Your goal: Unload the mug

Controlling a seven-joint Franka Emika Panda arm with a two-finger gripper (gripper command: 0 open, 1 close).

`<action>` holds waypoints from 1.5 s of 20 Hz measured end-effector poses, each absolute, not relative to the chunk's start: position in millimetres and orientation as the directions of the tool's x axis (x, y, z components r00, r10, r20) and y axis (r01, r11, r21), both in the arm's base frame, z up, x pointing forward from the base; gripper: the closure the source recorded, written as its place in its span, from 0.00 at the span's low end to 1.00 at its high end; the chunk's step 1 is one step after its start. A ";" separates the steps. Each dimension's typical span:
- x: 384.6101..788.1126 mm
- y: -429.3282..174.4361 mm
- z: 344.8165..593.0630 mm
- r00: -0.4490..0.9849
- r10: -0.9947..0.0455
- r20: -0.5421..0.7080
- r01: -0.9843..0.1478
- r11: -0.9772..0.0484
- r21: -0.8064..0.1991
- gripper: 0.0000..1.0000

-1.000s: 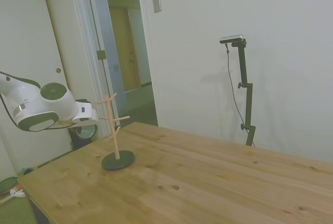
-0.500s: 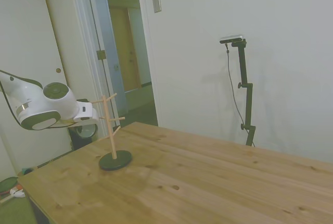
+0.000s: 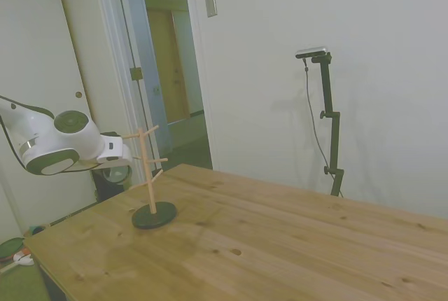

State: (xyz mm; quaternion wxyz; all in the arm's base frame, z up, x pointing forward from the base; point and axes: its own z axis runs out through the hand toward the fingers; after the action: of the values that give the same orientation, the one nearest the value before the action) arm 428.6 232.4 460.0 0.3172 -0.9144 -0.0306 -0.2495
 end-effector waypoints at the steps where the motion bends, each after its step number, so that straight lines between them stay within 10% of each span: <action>1: 427.7 234.1 460.0 0.875 -0.098 0.475 0.217 -0.796 -0.565 1.00; 30: 405.7 247.8 426.8 0.929 -0.014 0.371 0.198 -0.827 -0.526 1.00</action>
State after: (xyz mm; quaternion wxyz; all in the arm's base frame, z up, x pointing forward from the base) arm 405.7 247.8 426.8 0.2900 -0.9382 -0.0490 -0.1824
